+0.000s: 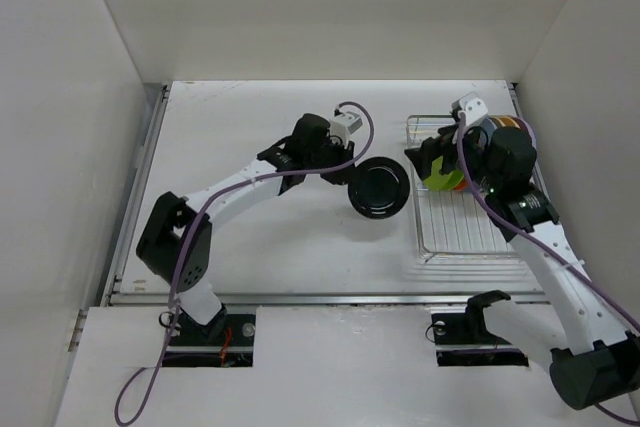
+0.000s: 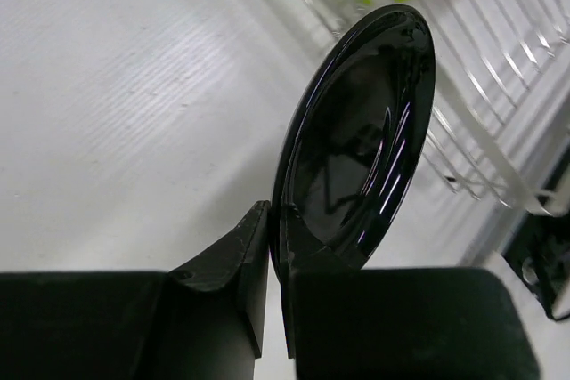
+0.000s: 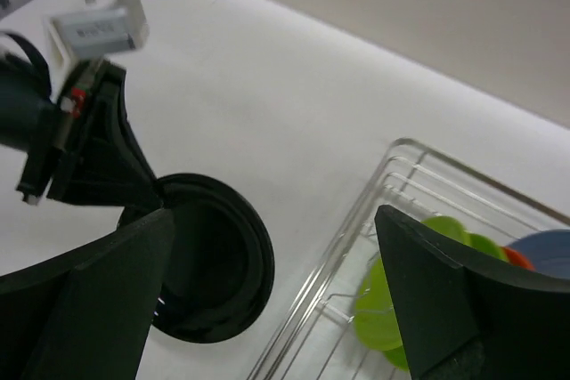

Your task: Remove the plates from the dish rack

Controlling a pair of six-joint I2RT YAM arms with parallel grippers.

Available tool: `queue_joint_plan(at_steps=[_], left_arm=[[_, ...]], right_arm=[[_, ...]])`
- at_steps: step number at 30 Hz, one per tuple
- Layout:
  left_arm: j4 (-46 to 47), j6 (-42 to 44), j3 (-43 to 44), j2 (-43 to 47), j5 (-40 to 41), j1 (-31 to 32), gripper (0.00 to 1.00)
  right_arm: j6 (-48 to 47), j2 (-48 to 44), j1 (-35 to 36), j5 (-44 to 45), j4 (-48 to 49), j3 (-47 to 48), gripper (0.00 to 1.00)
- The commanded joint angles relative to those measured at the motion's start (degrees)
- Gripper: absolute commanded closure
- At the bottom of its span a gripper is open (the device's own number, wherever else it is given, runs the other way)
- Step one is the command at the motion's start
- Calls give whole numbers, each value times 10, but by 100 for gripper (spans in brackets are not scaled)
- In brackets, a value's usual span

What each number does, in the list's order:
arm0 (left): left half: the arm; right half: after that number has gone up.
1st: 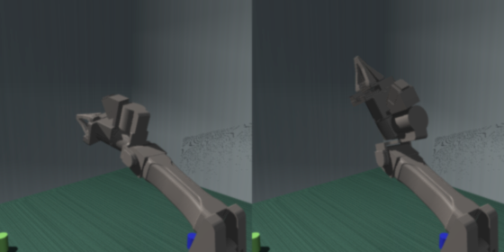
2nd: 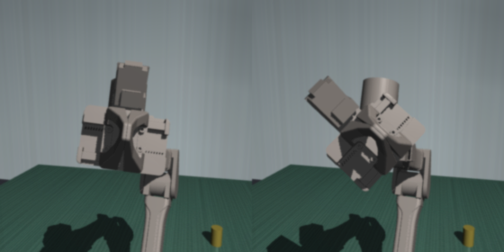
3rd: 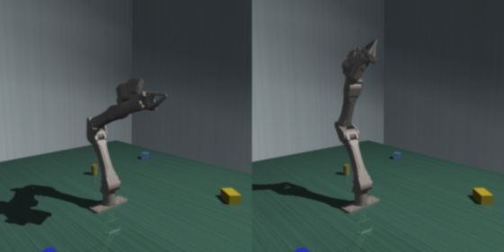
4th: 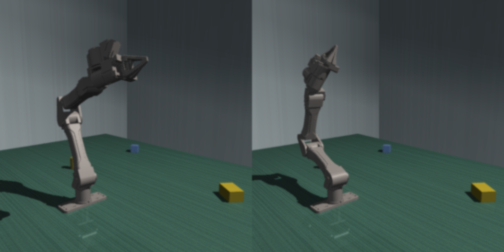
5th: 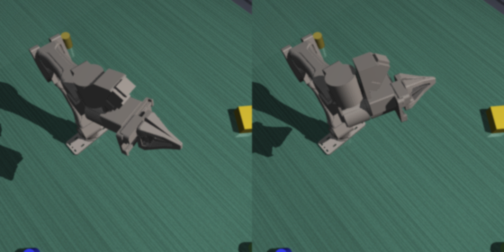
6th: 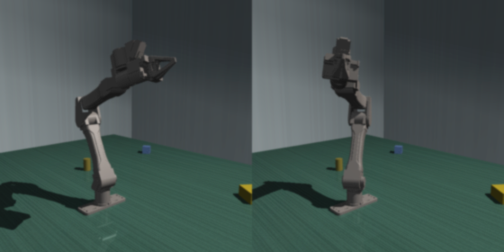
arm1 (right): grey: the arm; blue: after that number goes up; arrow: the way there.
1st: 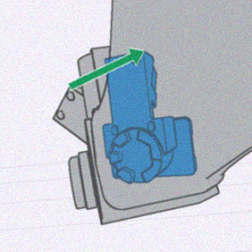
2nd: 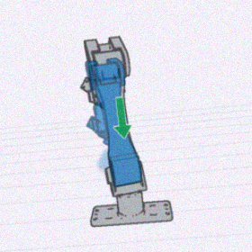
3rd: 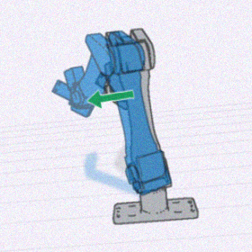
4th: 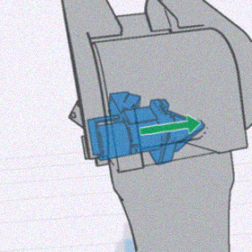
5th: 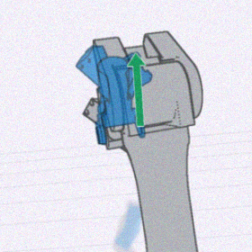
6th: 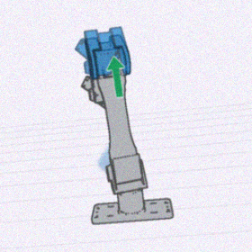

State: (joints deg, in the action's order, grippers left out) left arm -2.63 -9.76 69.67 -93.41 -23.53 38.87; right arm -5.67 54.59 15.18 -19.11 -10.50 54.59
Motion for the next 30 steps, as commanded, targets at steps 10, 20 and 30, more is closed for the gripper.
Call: queue_joint_plan(at_steps=[10,20,30], left_arm=[[-40,-17,90,-137,24,-17,100],[-73,-11,127,-205,31,-17,100],[-89,-17,132,-216,48,-17,79]], right_arm=[[12,79,-2,380,70,41,0],[-8,212,-2,459,-17,105,34],[-20,276,-8,477,-44,116,61]])
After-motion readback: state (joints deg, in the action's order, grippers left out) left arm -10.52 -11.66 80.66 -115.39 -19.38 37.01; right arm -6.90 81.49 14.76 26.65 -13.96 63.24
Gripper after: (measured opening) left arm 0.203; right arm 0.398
